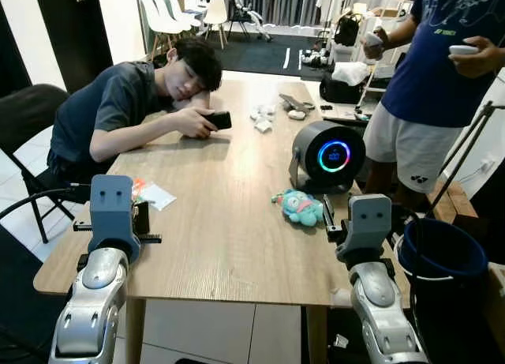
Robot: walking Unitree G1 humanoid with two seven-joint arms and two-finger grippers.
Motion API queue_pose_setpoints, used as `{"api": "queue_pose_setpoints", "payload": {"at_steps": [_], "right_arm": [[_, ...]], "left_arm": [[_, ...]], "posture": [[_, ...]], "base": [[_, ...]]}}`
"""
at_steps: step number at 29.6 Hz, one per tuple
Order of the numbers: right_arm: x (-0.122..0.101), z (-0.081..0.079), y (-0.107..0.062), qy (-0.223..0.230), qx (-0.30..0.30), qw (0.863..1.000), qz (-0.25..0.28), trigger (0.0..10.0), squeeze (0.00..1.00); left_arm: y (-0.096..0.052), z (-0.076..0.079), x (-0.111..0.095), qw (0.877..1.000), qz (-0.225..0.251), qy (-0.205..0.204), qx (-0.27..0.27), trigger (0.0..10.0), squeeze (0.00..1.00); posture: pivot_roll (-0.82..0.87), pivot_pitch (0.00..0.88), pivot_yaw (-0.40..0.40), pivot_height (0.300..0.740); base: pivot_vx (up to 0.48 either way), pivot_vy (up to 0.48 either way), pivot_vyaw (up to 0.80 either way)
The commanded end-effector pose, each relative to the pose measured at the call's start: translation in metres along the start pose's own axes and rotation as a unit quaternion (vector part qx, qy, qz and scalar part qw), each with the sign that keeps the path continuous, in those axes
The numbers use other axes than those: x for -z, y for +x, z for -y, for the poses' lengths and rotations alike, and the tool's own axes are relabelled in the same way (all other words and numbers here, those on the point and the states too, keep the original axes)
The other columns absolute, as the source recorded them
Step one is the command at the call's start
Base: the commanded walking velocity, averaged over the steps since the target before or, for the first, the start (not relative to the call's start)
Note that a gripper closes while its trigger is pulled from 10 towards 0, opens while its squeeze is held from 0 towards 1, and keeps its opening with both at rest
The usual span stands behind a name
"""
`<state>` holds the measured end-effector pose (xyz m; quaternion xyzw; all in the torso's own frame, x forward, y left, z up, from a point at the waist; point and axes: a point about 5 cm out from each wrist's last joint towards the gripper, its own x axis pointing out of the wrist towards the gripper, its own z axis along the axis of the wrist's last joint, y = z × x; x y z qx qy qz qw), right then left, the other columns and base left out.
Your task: Hang keys on a hook
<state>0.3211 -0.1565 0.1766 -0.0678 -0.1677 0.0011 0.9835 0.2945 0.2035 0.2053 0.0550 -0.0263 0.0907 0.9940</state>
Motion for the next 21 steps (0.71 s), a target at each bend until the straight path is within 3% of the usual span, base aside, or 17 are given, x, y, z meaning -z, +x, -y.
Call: {"api": "queue_pose_setpoints", "payload": {"at_steps": [1, 12, 21], "right_arm": [[0.000, -0.001, -0.002, 0.000, 0.003, 1.000, 0.000, 10.0, 0.00], [0.003, -0.002, -0.006, -0.019, 0.012, 1.000, -0.001, 10.0, 0.00], [0.013, 0.023, -0.012, -0.039, 0.053, 0.997, -0.026, 10.0, 0.00]], "left_arm": [[0.002, 0.002, 0.003, 1.000, -0.004, 0.006, 0.007, 10.0, 0.00], [0.005, 0.008, -0.007, 0.998, 0.035, 0.008, 0.060, 10.0, 0.00], [0.006, 0.020, -0.008, 0.990, 0.021, -0.028, 0.135, 10.0, 0.00]], "posture": [[0.07, 0.086, 0.028, 0.740], [0.08, 0.083, 0.028, 0.740], [0.05, 0.099, 0.062, 0.740]], "base": [[0.000, 0.000, 0.00], [0.000, 0.000, 0.00], [0.000, 0.000, 0.00]]}}
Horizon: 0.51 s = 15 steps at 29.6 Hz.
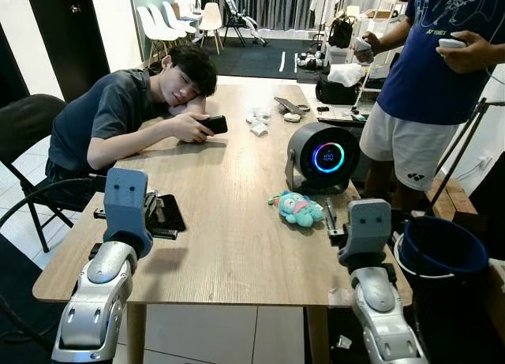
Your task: Hang keys on a hook
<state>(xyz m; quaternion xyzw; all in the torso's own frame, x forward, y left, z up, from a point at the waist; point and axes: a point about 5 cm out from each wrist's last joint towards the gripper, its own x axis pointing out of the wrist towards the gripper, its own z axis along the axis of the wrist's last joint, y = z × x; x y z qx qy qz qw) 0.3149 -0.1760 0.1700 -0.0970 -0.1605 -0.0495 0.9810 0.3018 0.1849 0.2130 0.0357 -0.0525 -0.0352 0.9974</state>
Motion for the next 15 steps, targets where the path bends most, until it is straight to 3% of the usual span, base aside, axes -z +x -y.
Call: {"api": "queue_pose_setpoints", "payload": {"at_steps": [1, 2, 9, 15], "right_arm": [[0.009, 0.007, -0.005, -0.005, 0.012, 1.000, -0.021, 10.0, 0.00], [0.012, 0.008, -0.008, -0.007, 0.014, 1.000, -0.027, 10.0, 0.00], [0.019, 0.003, -0.015, -0.004, 0.009, 0.999, -0.041, 10.0, 0.00], [0.025, -0.016, -0.023, 0.004, -0.028, 0.998, -0.058, 10.0, 0.00]], "left_arm": [[0.003, 0.005, 0.001, 1.000, -0.009, -0.013, 0.022, 10.0, 0.00], [0.003, 0.012, 0.000, 0.999, -0.010, -0.018, 0.044, 10.0, 0.00], [-0.002, 0.026, 0.001, 0.995, -0.018, -0.012, 0.097, 10.0, 0.00], [0.003, 0.010, -0.005, 0.998, -0.008, 0.011, 0.067, 10.0, 0.00]], "posture": [[0.04, 0.099, 0.064, 0.740], [0.04, 0.103, 0.078, 0.740], [0.04, 0.105, 0.088, 0.740], [0.05, 0.108, 0.084, 0.740]], "base": [[0.000, 0.000, 0.00], [0.000, 0.000, 0.00], [0.000, 0.000, 0.00], [0.000, 0.000, 0.00]]}}
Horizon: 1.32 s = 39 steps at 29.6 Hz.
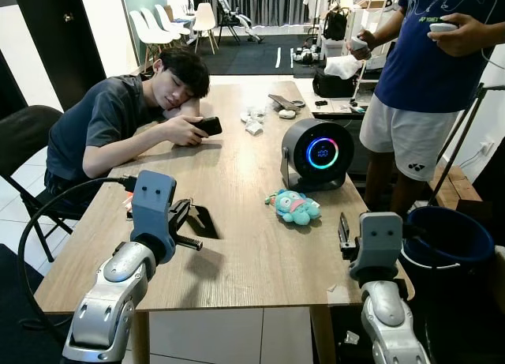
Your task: Hang keys on a hook
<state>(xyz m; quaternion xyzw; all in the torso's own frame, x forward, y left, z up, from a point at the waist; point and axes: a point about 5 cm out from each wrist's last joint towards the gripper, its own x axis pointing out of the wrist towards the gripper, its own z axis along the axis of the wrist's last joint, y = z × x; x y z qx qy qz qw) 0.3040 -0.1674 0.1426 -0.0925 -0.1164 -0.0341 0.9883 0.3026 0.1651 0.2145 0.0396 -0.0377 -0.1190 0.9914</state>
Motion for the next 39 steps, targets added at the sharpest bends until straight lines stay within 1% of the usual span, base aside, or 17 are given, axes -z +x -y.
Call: {"api": "queue_pose_setpoints", "payload": {"at_steps": [1, 7, 10, 13, 15, 16, 18, 21, 28, 30, 35, 37, 38, 39], "right_arm": [[0.005, -0.005, -0.003, -0.002, -0.014, 1.000, -0.015, 10.0, 0.00], [0.004, -0.002, 0.002, -0.011, -0.025, 1.000, -0.012, 10.0, 0.00], [0.000, 0.003, 0.006, -0.021, -0.030, 0.999, -0.006, 10.0, 0.00], [0.000, 0.003, 0.006, -0.021, -0.030, 0.999, -0.006, 10.0, 0.00], [-0.005, 0.012, 0.012, -0.037, -0.030, 0.999, 0.003, 10.0, 0.00], [-0.005, 0.012, 0.012, -0.037, -0.030, 0.999, 0.003, 10.0, 0.00], [-0.009, 0.018, 0.017, -0.045, -0.023, 0.999, 0.009, 10.0, 0.00], [-0.010, 0.021, 0.019, -0.046, -0.016, 0.999, 0.012, 10.0, 0.00], [-0.010, 0.025, 0.019, -0.050, -0.007, 0.999, 0.013, 10.0, 0.00], [-0.010, 0.030, 0.020, -0.053, 0.006, 0.998, 0.015, 10.0, 0.00], [-0.007, 0.027, 0.018, -0.047, 0.003, 0.999, 0.012, 10.0, 0.00], [0.000, 0.018, 0.012, -0.031, -0.011, 0.999, 0.002, 10.0, 0.00], [0.000, 0.018, 0.012, -0.031, -0.011, 0.999, 0.002, 10.0, 0.00], [0.004, 0.013, 0.008, -0.029, -0.016, 0.999, -0.003, 10.0, 0.00]], "left_arm": [[-0.001, -0.011, -0.003, 1.000, 0.004, 0.007, -0.024, 10.0, 0.00], [-0.002, -0.004, -0.004, 0.999, 0.012, -0.012, -0.028, 10.0, 0.00], [-0.001, 0.000, -0.004, 0.999, 0.019, -0.027, -0.033, 10.0, 0.00], [-0.001, 0.000, -0.004, 0.999, 0.019, -0.027, -0.033, 10.0, 0.00], [0.002, 0.005, -0.003, 0.998, 0.028, -0.046, -0.035, 10.0, 0.00], [0.002, 0.005, -0.003, 0.998, 0.028, -0.046, -0.035, 10.0, 0.00], [0.005, 0.007, -0.002, 0.997, 0.030, -0.057, -0.036, 10.0, 0.00], [0.007, 0.007, 0.000, 0.997, 0.027, -0.059, -0.036, 10.0, 0.00], [0.008, 0.009, 0.003, 0.998, 0.022, -0.058, -0.033, 10.0, 0.00], [0.007, 0.009, 0.006, 0.998, 0.018, -0.055, -0.035, 10.0, 0.00], [0.006, 0.008, 0.009, 0.998, 0.015, -0.053, -0.038, 10.0, 0.00], [0.005, 0.005, 0.015, 0.998, 0.007, -0.045, -0.045, 10.0, 0.00], [0.005, 0.005, 0.015, 0.998, 0.007, -0.045, -0.045, 10.0, 0.00], [0.004, 0.002, 0.018, 0.998, 0.004, -0.043, -0.051, 10.0, 0.00]], "posture": [[0.05, 0.107, 0.076, 0.740], [0.04, 0.102, 0.034, 0.740], [0.01, 0.096, 0.005, 0.740], [0.01, 0.096, 0.005, 0.740], [-0.01, 0.079, -0.019, 0.740], [-0.01, 0.079, -0.019, 0.740], [-0.02, 0.067, -0.013, 0.740], [-0.02, 0.060, -0.007, 0.740], [-0.02, 0.045, 0.005, 0.740], [-0.02, 0.044, 0.008, 0.740], [-0.01, 0.040, 0.013, 0.740], [-0.01, 0.035, 0.020, 0.740], [-0.01, 0.035, 0.020, 0.740], [-0.01, 0.037, 0.023, 0.740]], "base": [[0.000, 0.000, 0.00], [0.000, 0.000, 0.00], [0.000, 0.000, 0.00], [0.000, 0.000, 0.00], [0.000, 0.000, 0.00], [0.000, 0.000, 0.00], [0.000, 0.000, 0.00], [0.000, 0.000, 0.00], [0.000, 0.000, 0.00], [0.000, 0.000, 0.00], [0.000, 0.000, 0.00], [0.000, 0.000, 0.00], [0.000, 0.000, 0.00], [0.000, 0.000, 0.00]]}}
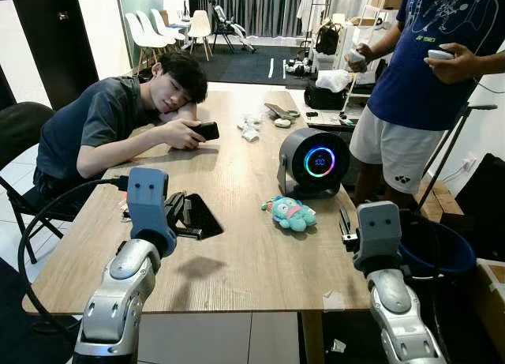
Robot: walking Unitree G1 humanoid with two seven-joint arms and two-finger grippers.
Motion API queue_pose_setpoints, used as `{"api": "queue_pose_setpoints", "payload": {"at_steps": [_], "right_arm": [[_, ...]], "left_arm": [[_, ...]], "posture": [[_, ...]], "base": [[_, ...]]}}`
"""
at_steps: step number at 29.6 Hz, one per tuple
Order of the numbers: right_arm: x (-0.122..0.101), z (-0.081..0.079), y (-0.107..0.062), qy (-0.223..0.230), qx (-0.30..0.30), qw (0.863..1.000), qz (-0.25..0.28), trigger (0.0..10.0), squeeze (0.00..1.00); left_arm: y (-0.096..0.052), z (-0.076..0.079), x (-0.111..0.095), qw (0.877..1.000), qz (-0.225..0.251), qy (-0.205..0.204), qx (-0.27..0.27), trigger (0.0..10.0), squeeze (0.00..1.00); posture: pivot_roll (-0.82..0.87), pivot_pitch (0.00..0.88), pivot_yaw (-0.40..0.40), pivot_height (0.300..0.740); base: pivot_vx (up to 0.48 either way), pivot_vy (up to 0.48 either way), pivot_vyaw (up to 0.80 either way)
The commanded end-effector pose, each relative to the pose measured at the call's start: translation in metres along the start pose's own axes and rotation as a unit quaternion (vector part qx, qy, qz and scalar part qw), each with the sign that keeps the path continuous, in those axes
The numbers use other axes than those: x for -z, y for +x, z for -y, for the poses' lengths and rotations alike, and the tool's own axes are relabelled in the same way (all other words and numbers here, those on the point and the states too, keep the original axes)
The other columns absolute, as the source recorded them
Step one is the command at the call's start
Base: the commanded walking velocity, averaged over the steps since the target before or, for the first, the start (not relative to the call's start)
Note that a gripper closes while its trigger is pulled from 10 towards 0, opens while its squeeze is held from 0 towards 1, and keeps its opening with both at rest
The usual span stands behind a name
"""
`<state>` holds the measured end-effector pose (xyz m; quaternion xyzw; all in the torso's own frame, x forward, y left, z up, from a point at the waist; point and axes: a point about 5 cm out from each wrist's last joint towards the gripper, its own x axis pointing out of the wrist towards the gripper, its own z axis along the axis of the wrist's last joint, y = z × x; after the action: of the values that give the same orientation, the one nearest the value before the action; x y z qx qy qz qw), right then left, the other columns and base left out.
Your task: Hang keys on a hook
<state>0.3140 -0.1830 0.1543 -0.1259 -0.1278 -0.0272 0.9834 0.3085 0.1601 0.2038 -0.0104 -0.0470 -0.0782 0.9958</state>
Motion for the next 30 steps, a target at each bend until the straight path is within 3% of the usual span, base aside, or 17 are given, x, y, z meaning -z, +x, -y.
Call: {"api": "queue_pose_setpoints", "payload": {"at_steps": [1, 8, 10, 11, 13, 30], "right_arm": [[0.009, -0.004, -0.006, 0.004, -0.007, 1.000, -0.016, 10.0, 0.00], [0.012, -0.005, -0.012, 0.009, 0.000, 1.000, -0.015, 10.0, 0.00], [0.012, -0.003, -0.012, 0.009, 0.004, 1.000, -0.011, 10.0, 0.00], [0.016, -0.002, -0.014, 0.010, 0.006, 1.000, -0.012, 10.0, 0.00], [0.018, -0.003, -0.015, 0.009, 0.005, 1.000, -0.013, 10.0, 0.00], [0.023, -0.012, -0.019, 0.016, 0.000, 1.000, -0.018, 10.0, 0.00]], "left_arm": [[-0.002, -0.003, 0.007, 1.000, -0.009, 0.005, -0.008, 10.0, 0.00], [-0.007, -0.020, 0.006, 0.999, 0.007, 0.001, -0.052, 10.0, 0.00], [-0.009, -0.023, 0.006, 0.998, 0.019, 0.025, -0.061, 10.0, 0.00], [-0.014, -0.023, 0.022, 0.996, 0.006, 0.063, -0.058, 10.0, 0.00], [-0.016, -0.023, 0.028, 0.996, -0.003, 0.069, -0.056, 10.0, 0.00], [-0.018, -0.021, 0.032, 0.996, -0.001, 0.064, -0.054, 10.0, 0.00]], "posture": [[-0.01, 0.037, 0.023, 0.740], [0.00, 0.037, 0.036, 0.740], [0.00, 0.035, 0.037, 0.740], [0.00, 0.034, 0.039, 0.740], [0.00, 0.034, 0.039, 0.740], [0.02, 0.046, 0.046, 0.740]], "base": [[0.000, 0.000, 0.00], [0.000, 0.000, 0.00], [0.000, 0.000, 0.00], [0.000, 0.000, 0.00], [0.000, 0.000, 0.00], [0.000, 0.000, 0.00]]}}
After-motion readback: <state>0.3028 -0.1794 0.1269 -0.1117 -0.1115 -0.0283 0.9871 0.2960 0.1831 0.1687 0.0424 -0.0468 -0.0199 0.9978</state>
